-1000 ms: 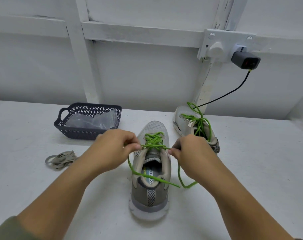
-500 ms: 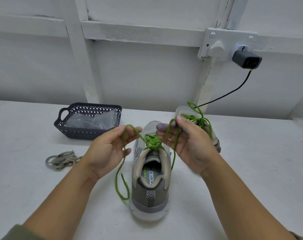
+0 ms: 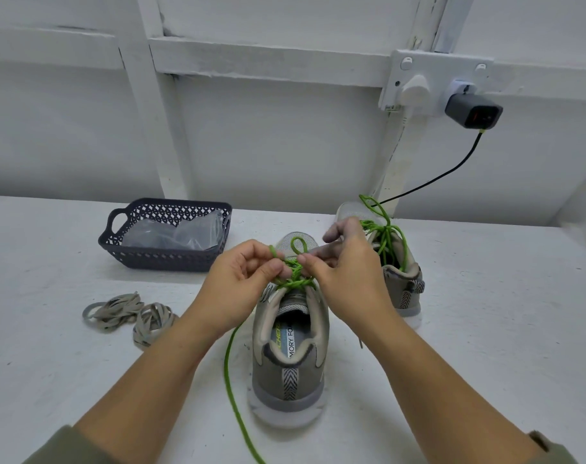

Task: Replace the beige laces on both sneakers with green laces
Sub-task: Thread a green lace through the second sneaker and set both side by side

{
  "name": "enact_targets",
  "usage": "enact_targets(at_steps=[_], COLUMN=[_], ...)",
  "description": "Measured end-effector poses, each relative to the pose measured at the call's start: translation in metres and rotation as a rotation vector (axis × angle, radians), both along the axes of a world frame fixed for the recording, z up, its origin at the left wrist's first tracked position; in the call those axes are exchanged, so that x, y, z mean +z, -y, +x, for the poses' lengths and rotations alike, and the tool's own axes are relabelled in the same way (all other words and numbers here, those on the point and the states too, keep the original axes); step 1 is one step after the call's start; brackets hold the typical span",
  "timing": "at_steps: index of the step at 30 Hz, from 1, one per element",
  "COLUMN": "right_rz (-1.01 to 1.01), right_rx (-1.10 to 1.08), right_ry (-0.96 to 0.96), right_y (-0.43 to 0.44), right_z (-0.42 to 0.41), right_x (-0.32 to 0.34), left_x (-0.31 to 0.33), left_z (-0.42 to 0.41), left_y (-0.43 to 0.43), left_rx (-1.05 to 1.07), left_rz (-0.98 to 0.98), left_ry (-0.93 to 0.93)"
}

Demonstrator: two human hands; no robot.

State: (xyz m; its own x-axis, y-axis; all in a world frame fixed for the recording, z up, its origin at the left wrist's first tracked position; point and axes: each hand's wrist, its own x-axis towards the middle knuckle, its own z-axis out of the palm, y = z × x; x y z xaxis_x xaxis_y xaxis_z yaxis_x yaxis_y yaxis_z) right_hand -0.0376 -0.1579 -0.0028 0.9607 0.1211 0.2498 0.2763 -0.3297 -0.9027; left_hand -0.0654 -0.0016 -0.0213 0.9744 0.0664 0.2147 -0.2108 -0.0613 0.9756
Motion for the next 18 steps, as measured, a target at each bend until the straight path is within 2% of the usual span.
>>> enact_targets(at_steps=[5, 10, 14, 18], right_rz=[-0.031, -0.067, -0.008, -0.028], right_rx=[-0.072, -0.014, 0.056, 0.082], right_ry=[0.074, 0.09, 0.077, 0.099], right_y=[-0.002, -0.001, -0.001, 0.003], right_z=[0.0, -0.001, -0.004, -0.006], right_x=[-0.002, -0.01, -0.011, -0.007], left_x=[-0.001, 0.0, 0.002, 0.004], left_z=[0.0, 0.0, 0.002, 0.003], left_y=[-0.001, 0.004, 0.007, 0.012], left_rx=[0.006, -0.016, -0.024, -0.021], left_rz=[-0.056, -0.115, -0.163, -0.12], left_ry=[-0.018, -0.034, -0.065, -0.066])
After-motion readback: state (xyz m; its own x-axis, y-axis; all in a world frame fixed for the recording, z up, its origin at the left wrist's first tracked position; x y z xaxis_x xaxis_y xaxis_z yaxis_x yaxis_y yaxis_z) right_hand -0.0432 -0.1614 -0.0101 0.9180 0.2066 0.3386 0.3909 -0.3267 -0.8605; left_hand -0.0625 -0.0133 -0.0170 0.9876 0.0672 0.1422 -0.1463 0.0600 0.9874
